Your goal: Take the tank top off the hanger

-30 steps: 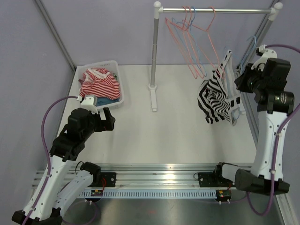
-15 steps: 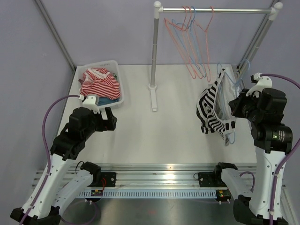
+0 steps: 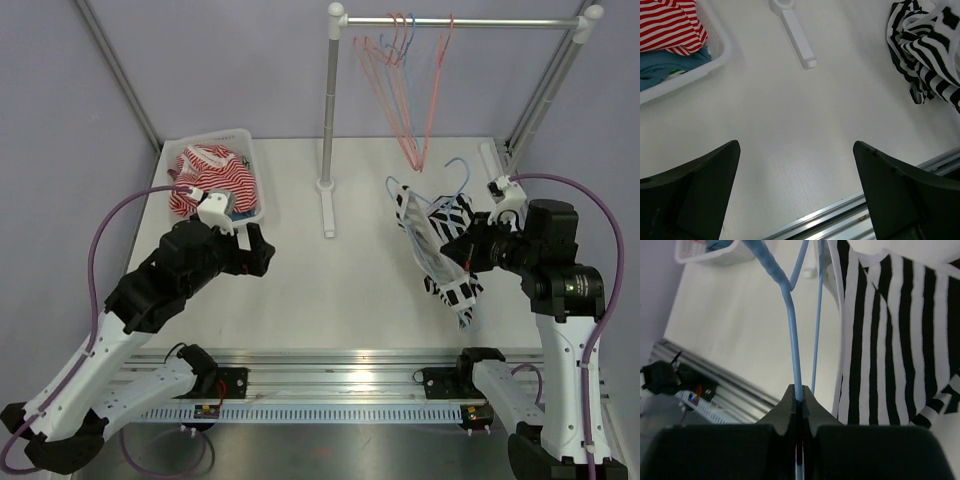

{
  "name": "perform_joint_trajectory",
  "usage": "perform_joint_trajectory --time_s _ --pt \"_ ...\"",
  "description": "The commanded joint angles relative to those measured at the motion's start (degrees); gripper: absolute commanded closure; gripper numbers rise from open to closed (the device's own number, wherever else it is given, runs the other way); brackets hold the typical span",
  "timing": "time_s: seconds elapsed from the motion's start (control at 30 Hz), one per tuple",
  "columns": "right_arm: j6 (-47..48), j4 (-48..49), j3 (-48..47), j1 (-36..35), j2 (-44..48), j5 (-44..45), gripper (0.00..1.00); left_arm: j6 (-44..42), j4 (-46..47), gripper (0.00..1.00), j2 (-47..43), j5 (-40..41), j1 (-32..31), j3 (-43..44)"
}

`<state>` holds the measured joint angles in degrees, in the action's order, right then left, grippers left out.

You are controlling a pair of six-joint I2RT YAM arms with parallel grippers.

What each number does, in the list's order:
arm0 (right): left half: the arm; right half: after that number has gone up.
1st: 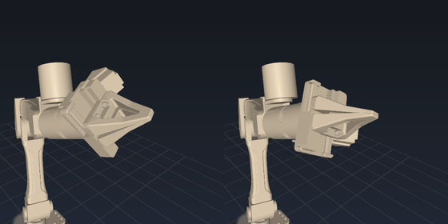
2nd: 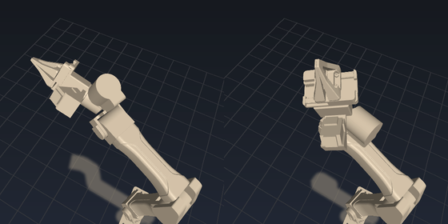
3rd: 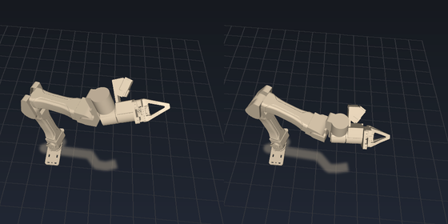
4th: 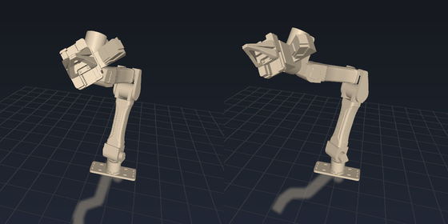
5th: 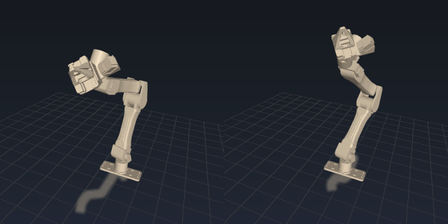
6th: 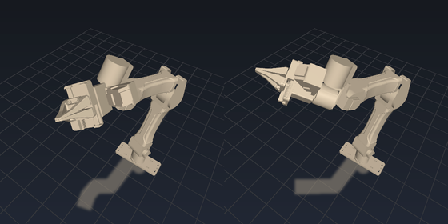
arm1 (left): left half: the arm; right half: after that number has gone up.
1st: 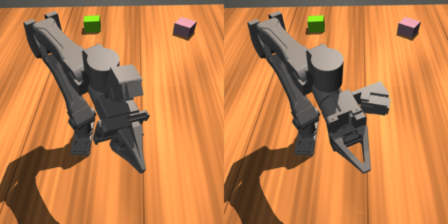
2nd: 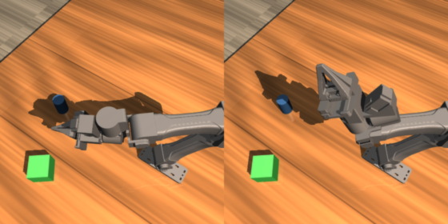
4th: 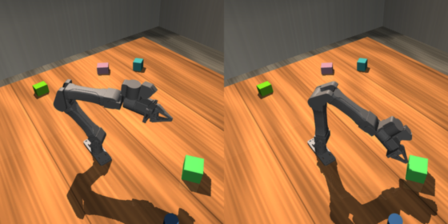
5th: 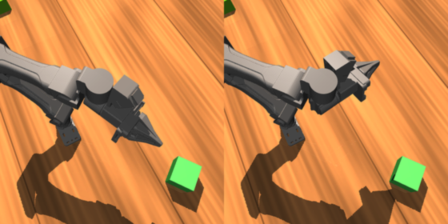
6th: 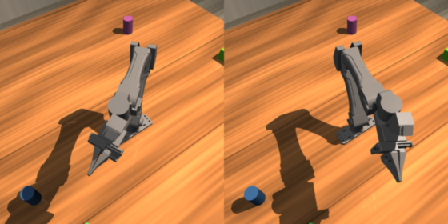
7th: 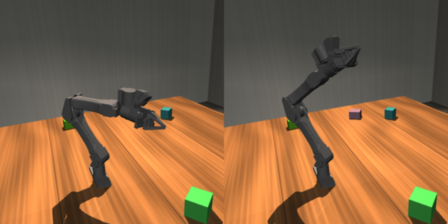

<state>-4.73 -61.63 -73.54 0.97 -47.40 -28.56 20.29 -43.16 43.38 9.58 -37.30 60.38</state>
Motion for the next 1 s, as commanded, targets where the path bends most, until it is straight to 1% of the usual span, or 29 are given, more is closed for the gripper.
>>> perform_joint_trajectory --time_s 0.0,0.03,0.07,0.1,0.2,0.37,0.47,0.6,0.7,0.83,0.9,0.93,0.97 --pt "-1.5 5.1 0.6 -2.9 -0.4 -18.3 1.00 2.7 2.7 0.01 3.0 7.3 -5.8 5.7" --pt "-2.0 6.6 0.6 -3.3 -0.7 -20.1 1.00 3.1 2.8 0.01 3.7 10.0 -7.2 6.6" --pt "-2.2 7.4 0.2 -4.1 -0.9 -21.7 1.00 3.3 2.8 0.01 4.5 11.4 -10.3 7.5" --pt "-2.2 7.9 -0.1 -4.3 -1.2 -24.8 1.00 3.6 2.7 0.01 6.3 12.7 -11.6 9.6" --pt "-2.7 10.6 -2.2 -5.4 -1.7 -29.5 1.00 3.2 3.3 0.01 9.9 16.9 -16.2 13.7" --pt "-7.0 16.4 -4.7 -5.8 -2.2 -36.3 1.00 -0.5 6.5 0.01 14.7 18.4 -22.1 18.7" --pt "-8.7 18.6 -5.6 -6.1 -2.5 -38.0 1.00 -4.2 10.4 0.01 17.1 20.0 -24.8 20.2" --pt "-11.6 22.7 -5.3 -6.2 -1.6 -40.4 1.00 -8.4 15.5 0.02 19.0 22.0 -26.6 21.2" --pt "-11.0 21.7 -5.8 -6.5 -1.5 -41.1 1.00 -9.7 17.4 0.09 19.9 21.6 -26.8 21.6" --pt "-10.8 21.9 -5.7 -6.7 -1.2 -41.3 1.00 -10.4 19.7 0.14 20.4 20.7 -26.9 21.4" --pt "-10.9 22.0 -5.7 -6.8 -1.2 -41.7 1.00 -10.7 20.7 0.18 20.9 21.7 -26.9 20.9" --pt "-10.9 21.9 -5.6 -6.8 -1.0 -41.8 1.00 -10.8 20.9 0.20 21.2 22.4 -26.9 20.8" --pt "-10.8 22.0 -5.5 -6.9 -0.9 -41.8 1.00 -11.0 20.9 0.24 21.2 23.0 -26.9 20.7"
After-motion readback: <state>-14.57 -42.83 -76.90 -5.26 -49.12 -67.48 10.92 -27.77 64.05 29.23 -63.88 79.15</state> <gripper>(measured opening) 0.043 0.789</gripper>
